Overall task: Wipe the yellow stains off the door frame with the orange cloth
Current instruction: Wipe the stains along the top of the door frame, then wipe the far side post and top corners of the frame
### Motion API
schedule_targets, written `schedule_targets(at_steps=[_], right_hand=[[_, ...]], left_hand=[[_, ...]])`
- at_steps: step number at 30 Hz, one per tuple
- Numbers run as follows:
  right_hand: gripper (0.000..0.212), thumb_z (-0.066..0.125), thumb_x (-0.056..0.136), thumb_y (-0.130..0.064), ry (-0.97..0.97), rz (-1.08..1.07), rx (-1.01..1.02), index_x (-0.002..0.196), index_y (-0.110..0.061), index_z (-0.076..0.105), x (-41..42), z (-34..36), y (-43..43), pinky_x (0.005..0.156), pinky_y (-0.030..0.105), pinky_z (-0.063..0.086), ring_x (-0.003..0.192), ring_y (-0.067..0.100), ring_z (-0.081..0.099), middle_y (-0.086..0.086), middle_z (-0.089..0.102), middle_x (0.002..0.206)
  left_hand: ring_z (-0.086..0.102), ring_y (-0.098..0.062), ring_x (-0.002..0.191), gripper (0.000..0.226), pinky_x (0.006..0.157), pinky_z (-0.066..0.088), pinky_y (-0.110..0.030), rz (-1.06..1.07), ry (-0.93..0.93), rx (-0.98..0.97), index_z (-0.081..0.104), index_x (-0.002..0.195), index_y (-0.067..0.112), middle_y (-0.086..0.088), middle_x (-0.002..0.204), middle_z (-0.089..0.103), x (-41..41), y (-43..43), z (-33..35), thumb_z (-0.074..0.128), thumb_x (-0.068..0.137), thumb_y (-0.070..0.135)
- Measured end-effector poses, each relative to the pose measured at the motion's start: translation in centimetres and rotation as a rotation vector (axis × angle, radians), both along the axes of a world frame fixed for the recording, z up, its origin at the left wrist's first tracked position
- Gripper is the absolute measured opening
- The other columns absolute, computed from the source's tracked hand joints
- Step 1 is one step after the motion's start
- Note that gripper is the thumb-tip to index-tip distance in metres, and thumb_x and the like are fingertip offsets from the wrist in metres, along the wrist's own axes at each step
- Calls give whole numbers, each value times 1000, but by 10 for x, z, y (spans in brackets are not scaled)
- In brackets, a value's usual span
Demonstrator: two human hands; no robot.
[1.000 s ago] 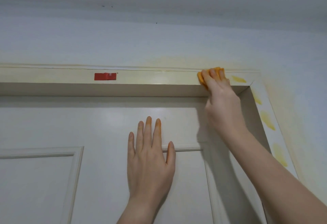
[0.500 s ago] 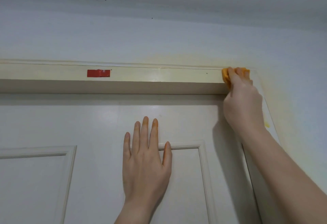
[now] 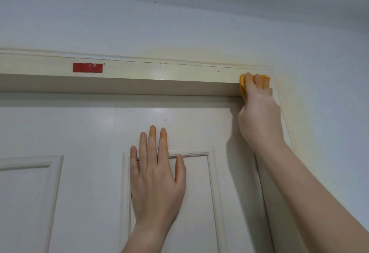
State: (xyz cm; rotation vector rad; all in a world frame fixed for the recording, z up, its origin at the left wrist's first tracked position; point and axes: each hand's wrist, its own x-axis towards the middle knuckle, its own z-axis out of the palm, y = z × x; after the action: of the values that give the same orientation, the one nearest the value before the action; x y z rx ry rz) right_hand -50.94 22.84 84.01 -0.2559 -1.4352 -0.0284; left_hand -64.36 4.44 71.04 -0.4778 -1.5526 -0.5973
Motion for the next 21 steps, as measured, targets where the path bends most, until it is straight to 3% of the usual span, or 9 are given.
schedule_targets(at_steps=[1, 5, 7, 9, 11, 12, 16, 19, 21], right_hand=[[69, 42, 81, 15, -7, 3, 8, 147, -6, 42, 1, 4, 1, 93, 47, 45, 137, 41, 42, 18, 45, 147], [53, 43, 85, 13, -5, 9, -42, 133, -8, 50, 18, 3, 11, 71, 41, 35, 122, 41, 52, 15, 52, 130], [46, 44, 85, 12, -15, 7, -53, 126, -8, 52, 22, -16, 15, 71, 39, 35, 123, 39, 51, 14, 52, 126], [52, 44, 82, 16, -60, 31, 10, 127, -8, 54, 13, -35, 15, 88, 46, 47, 138, 37, 43, 14, 51, 137], [61, 42, 82, 20, -87, 85, 70, 136, -6, 56, 3, -37, 16, 118, 50, 35, 152, 38, 30, 17, 48, 152], [61, 41, 87, 19, -83, 120, 59, 141, -7, 55, 5, -33, 17, 121, 52, 32, 153, 36, 29, 16, 45, 156], [56, 41, 94, 9, -45, 169, -85, 145, -13, 52, 33, -36, 29, 102, 47, 46, 146, 33, 40, 11, 46, 156], [46, 40, 100, 6, -113, 150, -20, 139, -14, 54, 31, -62, 24, 111, 48, 43, 154, 29, 30, 8, 44, 158], [52, 44, 97, 11, -159, 132, 65, 141, -15, 53, 17, -61, 27, 119, 47, 35, 158, 28, 20, 7, 40, 162]], left_hand=[[3, -20, 171, 73, 139, 5, -47, 2, 0, -2, 19, 175, 21, 0, 184, 12, 0, 0, -3, 34, 109, 48], [4, -21, 171, 73, 139, 5, -46, 7, -23, 41, 21, 174, 19, -1, 184, 13, 0, 3, -10, 37, 109, 46], [3, -20, 171, 73, 139, 4, -46, 12, -33, 50, 20, 174, 19, -1, 184, 12, 2, 7, -14, 36, 109, 47], [3, -20, 171, 73, 139, 5, -47, 10, -36, 50, 20, 174, 20, -1, 184, 12, 3, 11, -16, 36, 109, 47], [4, -21, 171, 73, 139, 6, -47, 3, -38, 58, 21, 174, 20, 0, 184, 13, 4, 14, -18, 36, 108, 47], [4, -20, 171, 73, 139, 6, -46, -1, -41, 65, 21, 174, 21, 0, 184, 13, 5, 15, -19, 36, 108, 47], [1, -19, 171, 73, 139, 7, -44, -25, -49, 87, 21, 174, 21, 1, 184, 12, 8, 18, -23, 36, 108, 47], [-1, -18, 171, 73, 138, 12, -48, -25, -47, 69, 19, 175, 21, 0, 184, 12, 7, 17, -26, 35, 108, 46], [-1, -18, 171, 73, 138, 13, -49, -18, -48, 65, 18, 175, 22, 1, 184, 12, 8, 19, -28, 36, 108, 46]])
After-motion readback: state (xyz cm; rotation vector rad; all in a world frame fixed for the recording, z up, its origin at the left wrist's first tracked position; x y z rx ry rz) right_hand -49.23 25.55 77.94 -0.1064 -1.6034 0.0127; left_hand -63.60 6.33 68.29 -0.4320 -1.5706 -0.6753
